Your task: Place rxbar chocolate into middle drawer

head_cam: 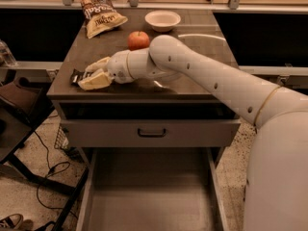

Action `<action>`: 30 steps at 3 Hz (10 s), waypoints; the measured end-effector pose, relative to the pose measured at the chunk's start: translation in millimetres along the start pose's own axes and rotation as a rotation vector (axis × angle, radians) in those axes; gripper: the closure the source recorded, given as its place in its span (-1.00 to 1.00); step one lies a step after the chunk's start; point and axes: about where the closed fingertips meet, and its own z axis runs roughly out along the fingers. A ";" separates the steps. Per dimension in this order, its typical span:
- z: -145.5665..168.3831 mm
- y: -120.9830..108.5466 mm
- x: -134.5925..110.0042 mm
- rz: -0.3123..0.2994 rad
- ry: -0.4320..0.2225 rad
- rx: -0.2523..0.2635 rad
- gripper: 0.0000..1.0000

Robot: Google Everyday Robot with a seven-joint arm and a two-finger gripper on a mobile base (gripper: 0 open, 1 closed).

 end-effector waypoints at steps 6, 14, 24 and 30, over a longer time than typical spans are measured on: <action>0.2 0.2 -0.3 0.000 0.000 0.000 1.00; 0.6 0.5 -0.6 -0.001 0.000 -0.001 -0.74; 6.3 4.5 -1.9 -0.001 -0.001 -0.012 1.00; 6.5 4.7 -1.9 -0.001 0.000 -0.013 1.00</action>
Offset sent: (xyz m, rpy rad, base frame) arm 0.0099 -0.0277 0.0729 -0.0895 -0.1797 -0.0749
